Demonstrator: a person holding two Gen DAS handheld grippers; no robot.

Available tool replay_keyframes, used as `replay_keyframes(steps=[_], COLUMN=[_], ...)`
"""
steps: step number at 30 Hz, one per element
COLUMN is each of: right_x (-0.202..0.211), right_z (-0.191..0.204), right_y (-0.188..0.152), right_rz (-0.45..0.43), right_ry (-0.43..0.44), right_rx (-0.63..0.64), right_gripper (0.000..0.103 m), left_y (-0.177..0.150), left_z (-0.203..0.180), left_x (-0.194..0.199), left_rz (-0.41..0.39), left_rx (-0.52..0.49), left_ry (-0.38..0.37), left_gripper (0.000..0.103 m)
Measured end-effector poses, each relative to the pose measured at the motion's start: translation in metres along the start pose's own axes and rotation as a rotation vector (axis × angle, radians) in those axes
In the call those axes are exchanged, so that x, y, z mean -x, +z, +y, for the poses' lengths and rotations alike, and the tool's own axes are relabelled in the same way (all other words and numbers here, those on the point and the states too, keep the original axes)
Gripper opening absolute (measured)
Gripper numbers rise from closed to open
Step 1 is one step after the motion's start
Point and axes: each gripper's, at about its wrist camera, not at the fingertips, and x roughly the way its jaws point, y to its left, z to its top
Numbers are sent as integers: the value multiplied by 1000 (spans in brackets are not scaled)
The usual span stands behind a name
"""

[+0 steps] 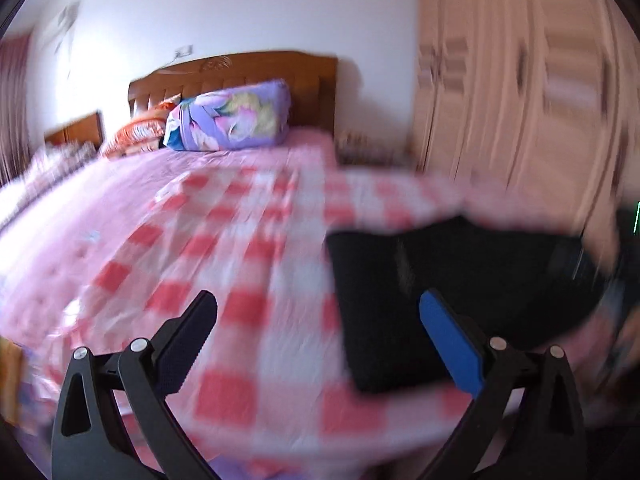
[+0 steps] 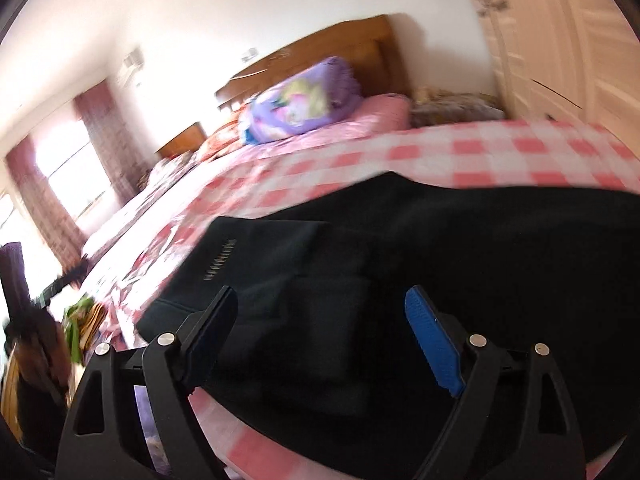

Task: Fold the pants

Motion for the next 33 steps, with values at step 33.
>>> replay_keyframes(steps=[33], right_x=[-25], right_z=[-19], right_y=[-37], right_rz=[135], right_ry=[80], right_rx=[-20], right_gripper=[89], left_y=[21], left_z=[-112], left_x=[-155], left_rz=[80], left_rx=[-235], left_ry=[-1], left_gripper=[102])
